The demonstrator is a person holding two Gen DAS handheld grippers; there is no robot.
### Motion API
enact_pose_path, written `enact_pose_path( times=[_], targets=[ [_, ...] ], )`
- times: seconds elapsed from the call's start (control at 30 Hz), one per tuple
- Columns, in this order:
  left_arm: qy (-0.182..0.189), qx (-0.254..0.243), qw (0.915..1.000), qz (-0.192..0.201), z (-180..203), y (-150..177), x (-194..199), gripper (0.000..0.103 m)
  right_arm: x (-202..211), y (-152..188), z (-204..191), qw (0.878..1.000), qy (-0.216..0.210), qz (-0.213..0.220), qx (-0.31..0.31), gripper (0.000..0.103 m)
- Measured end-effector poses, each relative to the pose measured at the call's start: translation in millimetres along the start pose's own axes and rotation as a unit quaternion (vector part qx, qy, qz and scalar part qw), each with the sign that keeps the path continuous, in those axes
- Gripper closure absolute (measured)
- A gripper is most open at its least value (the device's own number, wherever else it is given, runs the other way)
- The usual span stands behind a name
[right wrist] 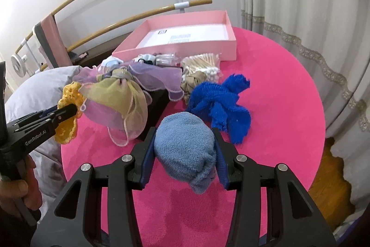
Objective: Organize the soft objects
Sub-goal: 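Grasp the yellow crochet with the left tool while the right tool grasps the light-blue ball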
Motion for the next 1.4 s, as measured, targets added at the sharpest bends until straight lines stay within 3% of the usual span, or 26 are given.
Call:
enact_pose_path(
  times=[0.5, 0.7, 0.87, 1.13, 1.4],
  targets=[
    [-0.006, 0.016, 0.9988, 0.046, -22, -19, 43, 0.088, 8, -20, -10, 1.0, -0.01, 0.016, 0.011, 0.061],
    [-0.002, 0.014, 0.9998, 0.014, -16, -6, 31, 0.087, 12, -20, -28, 0.999, -0.029, 0.021, 0.027, 0.061],
    [0.0, 0.012, 0.9999, 0.01, -11, -2, 34, 0.087, 11, -14, -43, 0.998, -0.039, 0.017, 0.041, 0.061],
    [-0.001, 0.011, 0.9987, 0.049, -16, -4, 71, 0.087, 23, -23, -71, 0.996, -0.057, 0.037, 0.066, 0.061],
    [-0.001, -0.001, 0.992, 0.126, -20, -28, 122, 0.087, 36, -32, -76, 0.994, -0.057, 0.057, 0.068, 0.061]
  ],
)
Point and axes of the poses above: each gripper's, at about its wrist camera, not at the fingertips, and x roughly against the way its jaws point, z to its right, y to its underside, the point moved 1 cm from there along -x, roughly the way its jaws point, and after that the axes turned 12 degrees about -x, right-handed, at the moved point
